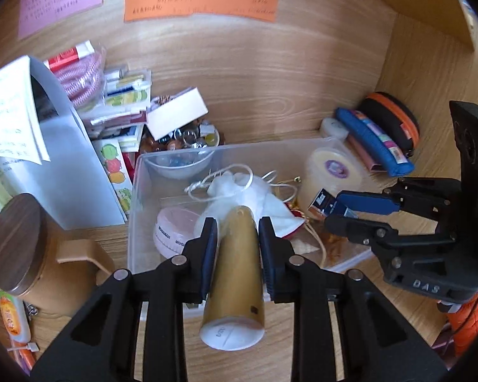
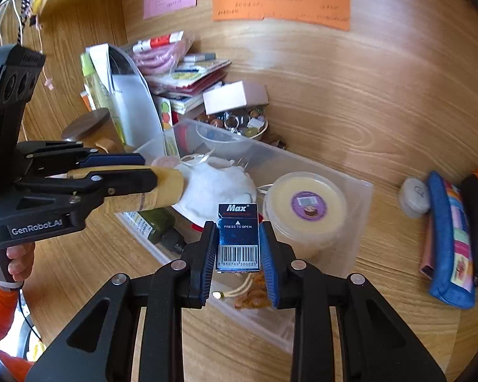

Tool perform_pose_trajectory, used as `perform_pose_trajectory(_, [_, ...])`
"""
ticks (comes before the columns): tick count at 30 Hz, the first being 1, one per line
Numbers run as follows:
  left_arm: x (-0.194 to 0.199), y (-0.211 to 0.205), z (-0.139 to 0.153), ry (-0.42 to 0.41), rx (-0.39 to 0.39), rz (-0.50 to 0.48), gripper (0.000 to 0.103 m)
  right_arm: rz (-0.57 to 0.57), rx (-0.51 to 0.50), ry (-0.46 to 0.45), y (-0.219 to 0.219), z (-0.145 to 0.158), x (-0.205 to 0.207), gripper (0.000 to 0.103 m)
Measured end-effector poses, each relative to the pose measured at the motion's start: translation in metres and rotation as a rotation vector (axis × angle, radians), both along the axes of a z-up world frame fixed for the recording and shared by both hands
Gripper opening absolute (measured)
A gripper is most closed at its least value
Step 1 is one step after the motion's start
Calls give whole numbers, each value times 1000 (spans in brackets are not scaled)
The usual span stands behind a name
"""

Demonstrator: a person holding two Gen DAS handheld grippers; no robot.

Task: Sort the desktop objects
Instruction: 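Lift and carry the sunscreen bottle and Max box with both tools over the box, then lower the sunscreen bottle and Max box into the box and open both tools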

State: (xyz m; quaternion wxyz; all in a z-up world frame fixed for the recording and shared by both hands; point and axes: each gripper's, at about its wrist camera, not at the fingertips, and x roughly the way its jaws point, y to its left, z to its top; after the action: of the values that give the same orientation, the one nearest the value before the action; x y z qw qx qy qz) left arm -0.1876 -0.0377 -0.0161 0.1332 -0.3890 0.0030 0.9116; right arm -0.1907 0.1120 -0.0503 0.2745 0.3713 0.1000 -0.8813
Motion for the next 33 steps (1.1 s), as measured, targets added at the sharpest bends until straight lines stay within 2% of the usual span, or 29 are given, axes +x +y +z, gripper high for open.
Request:
perform_pose_trajectory(13, [-24, 1, -25, -57, -17, -1, 28, 38, 61, -31, -28, -19, -21, 25])
perform_pose_trajectory(19, [-22, 0, -24, -56, -26, -7, 28, 42, 103, -40, -35, -25, -27, 25])
perform_pose_trajectory(23, [-17, 1, -20, -45, -31, -16, 28, 45, 126, -12, -38, -21, -23, 25])
perform_pose_trajectory(25, [-16, 1, -19, -46, -24, -17, 30, 45, 137, 1, -39, -18, -20, 27])
perform_pose_trajectory(27, [-14, -1, -16, -42, -13, -18, 35, 40, 147, 13, -39, -15, -18, 36])
perform_pose_trajectory(30, [-10, 0, -12, -31, -11, -21, 42, 33, 156, 33, -38, -11, -11, 43])
perform_pose_trajectory(33, [-5, 3, -8, -20, -13, -28, 45, 29, 163, 53, -36, -7, -3, 45])
